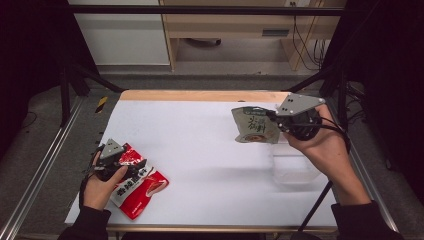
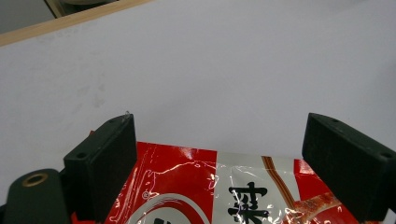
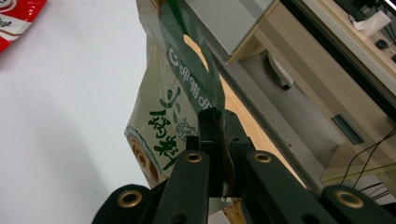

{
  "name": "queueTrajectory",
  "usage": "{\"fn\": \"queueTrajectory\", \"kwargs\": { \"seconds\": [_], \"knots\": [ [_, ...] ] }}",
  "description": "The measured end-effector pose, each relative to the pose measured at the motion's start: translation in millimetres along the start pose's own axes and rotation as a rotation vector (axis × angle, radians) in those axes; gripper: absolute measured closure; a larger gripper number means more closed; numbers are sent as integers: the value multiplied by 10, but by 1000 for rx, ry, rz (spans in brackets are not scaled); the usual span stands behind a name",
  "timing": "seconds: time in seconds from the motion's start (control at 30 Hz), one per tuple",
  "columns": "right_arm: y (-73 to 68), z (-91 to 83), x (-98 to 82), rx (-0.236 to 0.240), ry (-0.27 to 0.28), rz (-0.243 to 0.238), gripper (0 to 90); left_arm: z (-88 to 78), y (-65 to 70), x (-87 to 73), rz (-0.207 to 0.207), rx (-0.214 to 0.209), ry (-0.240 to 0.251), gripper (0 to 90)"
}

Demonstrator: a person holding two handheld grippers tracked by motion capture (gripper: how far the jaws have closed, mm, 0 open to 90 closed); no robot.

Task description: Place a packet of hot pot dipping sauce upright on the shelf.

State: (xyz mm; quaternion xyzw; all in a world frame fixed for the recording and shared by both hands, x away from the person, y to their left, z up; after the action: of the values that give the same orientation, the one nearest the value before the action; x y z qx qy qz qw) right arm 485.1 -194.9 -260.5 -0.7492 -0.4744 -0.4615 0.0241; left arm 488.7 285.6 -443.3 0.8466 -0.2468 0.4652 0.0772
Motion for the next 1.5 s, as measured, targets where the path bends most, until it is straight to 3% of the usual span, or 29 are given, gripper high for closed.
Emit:
{"fn": "queueTrajectory", "kwargs": {
  "seconds": [0.07, 0.37, 0.9, 1.27, 1.5],
  "knots": [
    [38, -21, -22, -17, 4, 9, 900, -17, -12, -6, -6, 24, 8, 103],
    [156, -70, -183, -47, 9, 25, 900, -28, -54, -54, -36, 36, 13, 102],
    [389, -113, -556, -83, 5, 67, 900, 2, 3, -57, -9, 32, 0, 102],
    [595, 7, -888, -73, -25, 103, 900, 6, 3, -60, -4, 36, -3, 102],
    [753, 129, -1008, -52, -51, 113, 900, 8, -3, -62, -4, 40, -5, 102]
  ]
}}
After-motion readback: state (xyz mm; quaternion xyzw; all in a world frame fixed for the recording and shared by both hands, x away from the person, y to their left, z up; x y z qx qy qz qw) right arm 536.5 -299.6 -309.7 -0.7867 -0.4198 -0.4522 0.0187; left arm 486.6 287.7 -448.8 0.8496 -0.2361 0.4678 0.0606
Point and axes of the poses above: each handheld gripper's, and its own axes: z roughly forward along the jaws, x roughly out of its top, y roughly to its right, the point moved 2 cm from there along z, roughly forward along the jaws, and after that the axes turned 5 degrees about x, right-handed, at the moved point
